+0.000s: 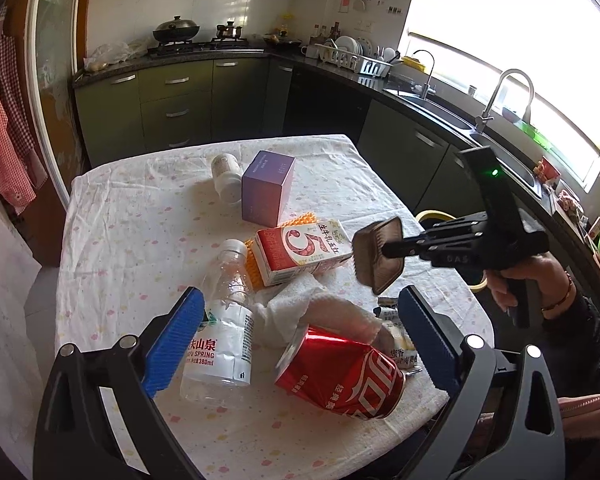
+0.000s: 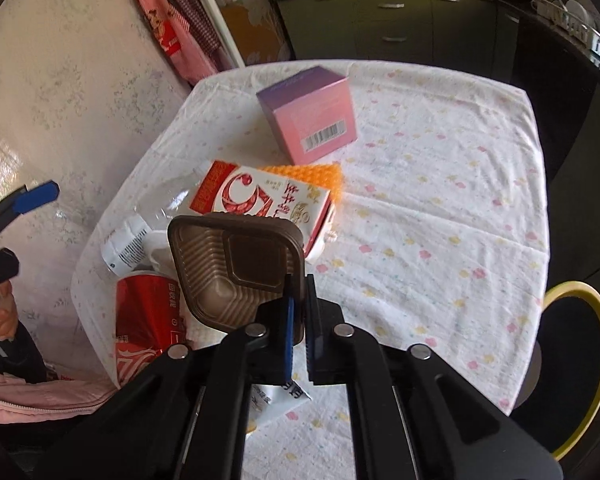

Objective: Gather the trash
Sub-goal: 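Carry the brown tray over the bin and open the right gripper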

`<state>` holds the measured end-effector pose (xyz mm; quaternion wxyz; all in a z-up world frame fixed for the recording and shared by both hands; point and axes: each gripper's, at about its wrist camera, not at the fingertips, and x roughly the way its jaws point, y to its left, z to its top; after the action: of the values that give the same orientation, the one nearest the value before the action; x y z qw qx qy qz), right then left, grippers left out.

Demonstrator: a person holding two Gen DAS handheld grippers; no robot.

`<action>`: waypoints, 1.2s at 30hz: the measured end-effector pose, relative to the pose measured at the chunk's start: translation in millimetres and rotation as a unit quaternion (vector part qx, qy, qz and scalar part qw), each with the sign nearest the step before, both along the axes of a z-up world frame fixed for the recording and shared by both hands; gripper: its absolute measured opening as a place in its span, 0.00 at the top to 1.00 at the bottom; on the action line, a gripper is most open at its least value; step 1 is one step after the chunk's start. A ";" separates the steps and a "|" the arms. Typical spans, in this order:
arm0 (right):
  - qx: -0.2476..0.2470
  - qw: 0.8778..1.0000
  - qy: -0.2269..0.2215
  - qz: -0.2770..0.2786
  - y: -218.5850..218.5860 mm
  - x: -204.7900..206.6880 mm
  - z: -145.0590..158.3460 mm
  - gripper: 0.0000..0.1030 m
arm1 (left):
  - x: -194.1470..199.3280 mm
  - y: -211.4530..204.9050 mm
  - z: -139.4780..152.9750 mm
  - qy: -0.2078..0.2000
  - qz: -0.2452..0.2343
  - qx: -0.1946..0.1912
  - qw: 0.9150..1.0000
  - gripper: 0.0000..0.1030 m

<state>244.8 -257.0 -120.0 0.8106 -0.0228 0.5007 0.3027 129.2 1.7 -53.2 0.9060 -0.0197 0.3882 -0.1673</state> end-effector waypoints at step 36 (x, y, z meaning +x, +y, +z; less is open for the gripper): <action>-0.116 0.940 0.043 -0.319 -237.3 -7.7 -67.8 0.75 | 17.3 -9.8 -27.1 0.047 -0.016 0.073 0.996 0.07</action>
<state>237.1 -494.3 -187.9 0.8342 0.0575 0.5476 -0.0310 146.5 -8.1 -80.3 0.8833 0.0451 0.4414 -0.1514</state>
